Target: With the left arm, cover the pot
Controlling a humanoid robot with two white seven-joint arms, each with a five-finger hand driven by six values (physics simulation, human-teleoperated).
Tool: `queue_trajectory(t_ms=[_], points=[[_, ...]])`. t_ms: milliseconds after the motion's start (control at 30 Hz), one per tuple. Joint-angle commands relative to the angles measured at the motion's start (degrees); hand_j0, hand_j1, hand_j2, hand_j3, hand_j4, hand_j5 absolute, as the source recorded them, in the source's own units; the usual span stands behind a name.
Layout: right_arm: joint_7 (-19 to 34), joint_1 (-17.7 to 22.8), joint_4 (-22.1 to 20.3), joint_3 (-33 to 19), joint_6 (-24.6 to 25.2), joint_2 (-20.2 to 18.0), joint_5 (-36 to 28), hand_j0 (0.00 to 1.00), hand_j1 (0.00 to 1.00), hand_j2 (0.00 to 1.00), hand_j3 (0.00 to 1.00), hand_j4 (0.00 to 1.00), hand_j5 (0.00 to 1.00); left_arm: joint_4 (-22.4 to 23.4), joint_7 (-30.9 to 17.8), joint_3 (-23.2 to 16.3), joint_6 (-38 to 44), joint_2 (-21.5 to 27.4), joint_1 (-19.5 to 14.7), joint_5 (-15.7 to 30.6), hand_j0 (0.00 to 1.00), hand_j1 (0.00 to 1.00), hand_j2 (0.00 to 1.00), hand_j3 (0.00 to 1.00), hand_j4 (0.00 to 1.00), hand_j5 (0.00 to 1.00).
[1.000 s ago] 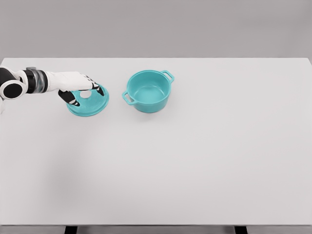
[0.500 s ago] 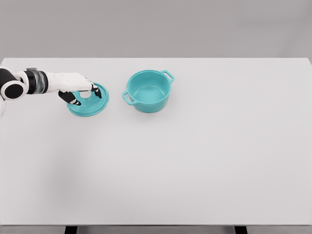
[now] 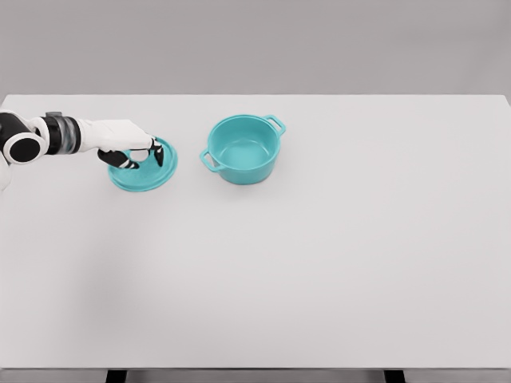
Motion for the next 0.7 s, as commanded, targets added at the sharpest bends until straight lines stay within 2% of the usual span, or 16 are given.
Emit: queue_trajectory(t_ms=[0,100,433,667], points=[[0.0,0.0,0.0,0.0,0.0,0.0,0.0,1.00,1.00,1.00,1.00,1.00,1.00,0.0,0.0,0.1,0.1,0.0,0.0,0.2,0.49,0.49,0.49,0.49,0.49,0.49],[0.0,0.0,0.0,0.0,0.0,0.0,0.0,1.00,1.00,1.00,1.00,1.00,1.00,0.0,0.0,0.1,0.1,0.0,0.0,0.2,0.45,0.45,0.45,0.45,0.45,0.45],[0.0,0.1,0.0,0.0,0.0,0.0,0.0,1.00,1.00,1.00,1.00,1.00,1.00,-0.6,-0.1,0.1,-0.8,0.6,-0.4,0.4,0.45,0.45,0.45,0.45,0.45,0.45],[0.1,0.0,0.0,0.0,0.0,0.0,0.0,1.00,1.00,1.00,1.00,1.00,1.00,-1.0,-0.2,0.2,-0.8,1.3,-2.3,0.8,0.45,0.45,0.45,0.45,0.45,0.45]])
